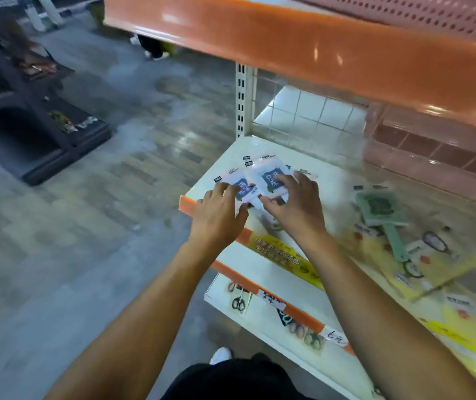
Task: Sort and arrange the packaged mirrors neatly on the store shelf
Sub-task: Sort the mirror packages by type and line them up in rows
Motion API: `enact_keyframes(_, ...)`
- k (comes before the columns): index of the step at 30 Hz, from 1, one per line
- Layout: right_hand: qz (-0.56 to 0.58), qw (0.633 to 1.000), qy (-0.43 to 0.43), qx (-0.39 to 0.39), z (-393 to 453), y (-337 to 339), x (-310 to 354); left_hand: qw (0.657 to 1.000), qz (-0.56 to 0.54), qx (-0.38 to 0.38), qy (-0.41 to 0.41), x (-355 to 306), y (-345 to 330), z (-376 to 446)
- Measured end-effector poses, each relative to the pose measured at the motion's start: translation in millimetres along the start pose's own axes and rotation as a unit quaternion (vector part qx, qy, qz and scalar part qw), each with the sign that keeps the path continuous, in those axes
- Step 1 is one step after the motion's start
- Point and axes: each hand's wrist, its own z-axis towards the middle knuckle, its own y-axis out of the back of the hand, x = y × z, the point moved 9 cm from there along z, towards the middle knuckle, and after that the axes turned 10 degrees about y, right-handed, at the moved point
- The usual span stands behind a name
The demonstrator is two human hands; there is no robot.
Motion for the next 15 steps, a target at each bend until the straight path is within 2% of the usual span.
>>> enact_keyframes(8,0.011,0.998,0.063,0.010,18,-36,45,0.999,0.011,-0.021,0.034,44,13,3)
enact_keyframes(15,-0.021,0.996,0.070,0.043,17,-61,49,0.999,0.006,-0.024,0.034,60,14,3)
